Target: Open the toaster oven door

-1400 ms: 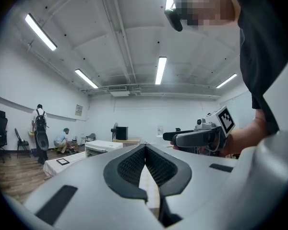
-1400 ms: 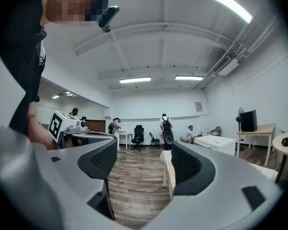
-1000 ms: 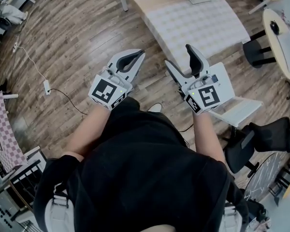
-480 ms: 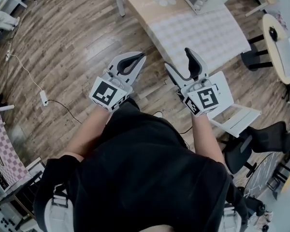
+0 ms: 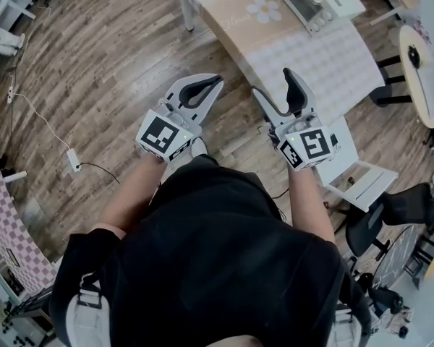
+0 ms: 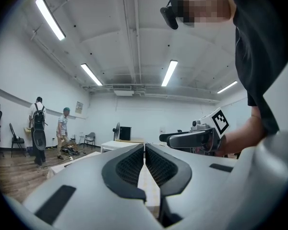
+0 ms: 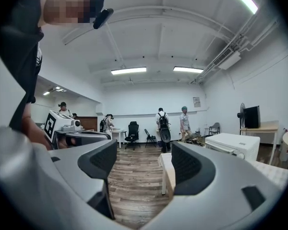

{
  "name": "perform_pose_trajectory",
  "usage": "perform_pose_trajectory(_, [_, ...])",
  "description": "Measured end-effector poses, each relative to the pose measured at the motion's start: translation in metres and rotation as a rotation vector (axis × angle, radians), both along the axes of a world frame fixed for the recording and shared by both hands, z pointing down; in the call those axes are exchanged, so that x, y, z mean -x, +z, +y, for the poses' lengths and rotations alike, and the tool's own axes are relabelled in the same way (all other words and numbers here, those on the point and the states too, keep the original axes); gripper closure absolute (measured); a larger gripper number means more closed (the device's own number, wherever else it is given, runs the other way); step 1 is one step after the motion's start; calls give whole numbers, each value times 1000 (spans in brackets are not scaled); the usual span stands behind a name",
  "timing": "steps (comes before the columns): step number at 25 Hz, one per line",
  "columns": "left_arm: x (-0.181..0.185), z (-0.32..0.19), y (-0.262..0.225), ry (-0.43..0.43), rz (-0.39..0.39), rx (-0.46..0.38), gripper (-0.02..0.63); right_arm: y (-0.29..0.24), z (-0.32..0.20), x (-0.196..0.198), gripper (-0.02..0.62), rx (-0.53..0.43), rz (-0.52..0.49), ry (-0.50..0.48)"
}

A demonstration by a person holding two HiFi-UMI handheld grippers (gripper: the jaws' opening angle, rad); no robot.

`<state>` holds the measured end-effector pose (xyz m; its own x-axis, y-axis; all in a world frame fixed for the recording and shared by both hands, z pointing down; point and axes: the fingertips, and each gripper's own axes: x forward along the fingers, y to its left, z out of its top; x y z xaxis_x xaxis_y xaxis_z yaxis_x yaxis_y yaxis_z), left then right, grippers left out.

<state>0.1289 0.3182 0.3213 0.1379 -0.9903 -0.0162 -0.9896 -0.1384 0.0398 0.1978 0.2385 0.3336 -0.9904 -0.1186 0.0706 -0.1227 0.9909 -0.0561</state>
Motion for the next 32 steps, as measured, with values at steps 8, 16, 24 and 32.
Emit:
perform_pose_trajectory(8, [63, 1, 1, 30, 31, 5, 588, 11, 4, 59, 255, 22, 13, 46])
perform_pose_trajectory(16, [100, -24, 10, 40, 24, 13, 588, 21, -25, 88, 255, 28, 19, 68])
perform_pose_trajectory(24, [132, -85, 11, 61, 12, 34, 588, 25, -89, 119, 255, 36, 14, 90])
perform_pose_trajectory(32, [144, -165, 2, 92, -4, 34, 588, 19, -166, 129, 256, 38, 6, 121])
